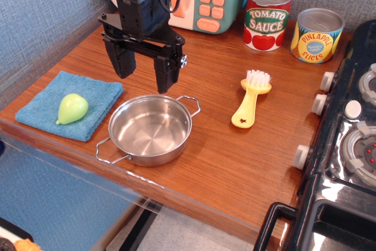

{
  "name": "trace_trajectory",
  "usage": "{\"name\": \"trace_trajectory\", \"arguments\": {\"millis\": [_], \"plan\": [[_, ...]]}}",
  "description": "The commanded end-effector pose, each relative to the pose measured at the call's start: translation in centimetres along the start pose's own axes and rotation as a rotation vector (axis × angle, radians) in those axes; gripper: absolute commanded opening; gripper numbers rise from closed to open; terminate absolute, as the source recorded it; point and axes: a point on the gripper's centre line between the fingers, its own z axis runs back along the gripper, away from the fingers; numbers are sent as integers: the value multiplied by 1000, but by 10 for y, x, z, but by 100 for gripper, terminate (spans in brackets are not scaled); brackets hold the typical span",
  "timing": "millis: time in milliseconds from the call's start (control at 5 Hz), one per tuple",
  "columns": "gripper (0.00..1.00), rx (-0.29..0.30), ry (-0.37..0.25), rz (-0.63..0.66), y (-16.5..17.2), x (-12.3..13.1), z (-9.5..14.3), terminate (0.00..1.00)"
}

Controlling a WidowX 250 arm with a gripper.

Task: Move the yellow brush to the front of the microwave

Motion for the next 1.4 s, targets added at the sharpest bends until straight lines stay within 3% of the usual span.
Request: {"name": "trace_trajectory", "arguments": {"millis": [0,200,600,800,1000,1200], "plan": [[100,0,0,0,0,0,0,0],[100,-19,39,-54,-28,19,-15,0],[100,-45,8,-127,-97,73,-26,0],[100,-20,12,-91,-111,93,-43,0],[100,10,42,-44,-102,103,-61,0],[100,23,44,-6,-88,110,-63,0]]}}
